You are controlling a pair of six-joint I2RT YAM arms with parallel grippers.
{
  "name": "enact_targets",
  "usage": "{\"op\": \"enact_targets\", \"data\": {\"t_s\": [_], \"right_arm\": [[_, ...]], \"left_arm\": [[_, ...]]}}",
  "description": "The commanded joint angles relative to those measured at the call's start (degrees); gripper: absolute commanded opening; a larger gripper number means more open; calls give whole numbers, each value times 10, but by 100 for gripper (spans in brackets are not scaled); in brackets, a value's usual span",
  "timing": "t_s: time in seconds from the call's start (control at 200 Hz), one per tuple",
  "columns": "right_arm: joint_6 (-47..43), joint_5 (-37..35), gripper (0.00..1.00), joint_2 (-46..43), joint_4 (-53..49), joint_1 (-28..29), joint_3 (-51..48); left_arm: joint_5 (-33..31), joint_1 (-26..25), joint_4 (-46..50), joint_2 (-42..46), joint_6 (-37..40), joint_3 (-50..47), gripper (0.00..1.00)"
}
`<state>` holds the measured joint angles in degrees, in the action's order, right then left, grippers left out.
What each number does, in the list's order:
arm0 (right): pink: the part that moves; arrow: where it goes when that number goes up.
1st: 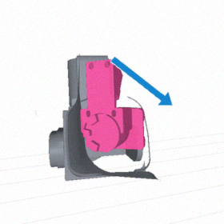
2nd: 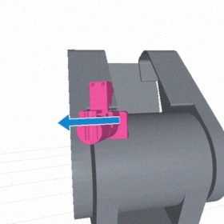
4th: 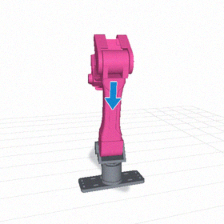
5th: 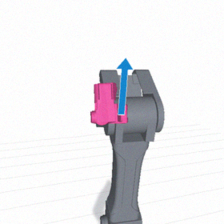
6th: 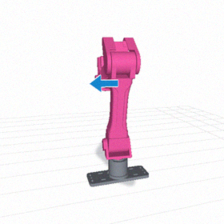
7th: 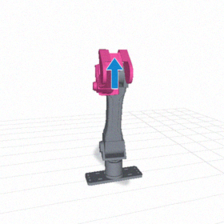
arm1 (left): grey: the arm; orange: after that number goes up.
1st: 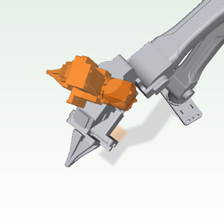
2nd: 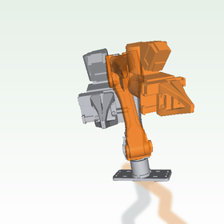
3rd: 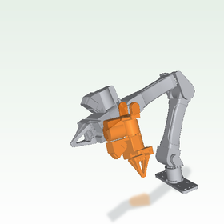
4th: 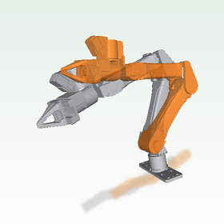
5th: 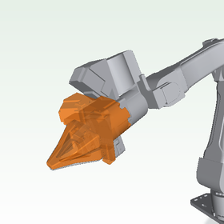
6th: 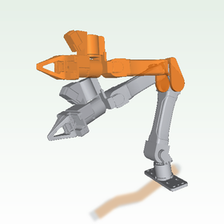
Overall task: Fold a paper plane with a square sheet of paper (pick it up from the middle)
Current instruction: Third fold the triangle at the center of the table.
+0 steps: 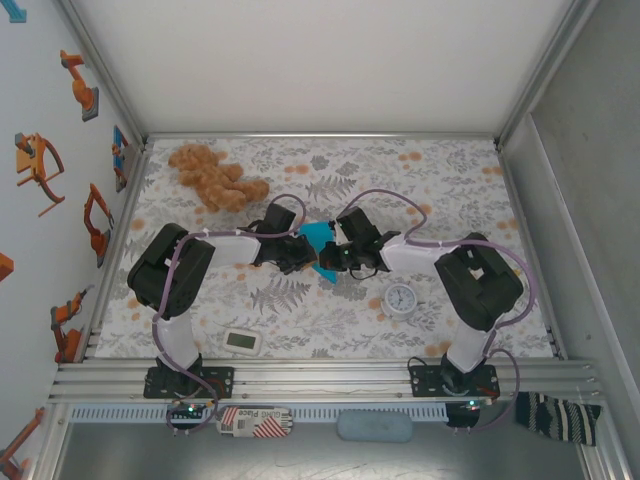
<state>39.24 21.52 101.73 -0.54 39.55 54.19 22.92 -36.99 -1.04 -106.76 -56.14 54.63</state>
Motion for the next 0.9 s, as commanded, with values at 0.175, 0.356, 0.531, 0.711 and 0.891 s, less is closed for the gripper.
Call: {"op": "enact_targets", "data": {"t_s": [0.175, 0.356, 0.531, 0.711, 0.891], "right_arm": [[6, 19, 1, 20, 11, -3, 5], [5, 25, 0, 29, 12, -3, -1], [5, 30, 0, 36, 13, -3, -1], [5, 35, 0, 41, 14, -3, -2], [4, 36, 0, 45, 12, -3, -3]], "left_arm": [[2, 5, 16, -2, 7, -10, 12], [11, 6, 13, 3, 6, -8, 12], [22, 7, 11, 7, 6, -2, 12], [32, 8, 9, 13, 4, 3, 13], [36, 12, 9, 23, 8, 6, 14]]}}
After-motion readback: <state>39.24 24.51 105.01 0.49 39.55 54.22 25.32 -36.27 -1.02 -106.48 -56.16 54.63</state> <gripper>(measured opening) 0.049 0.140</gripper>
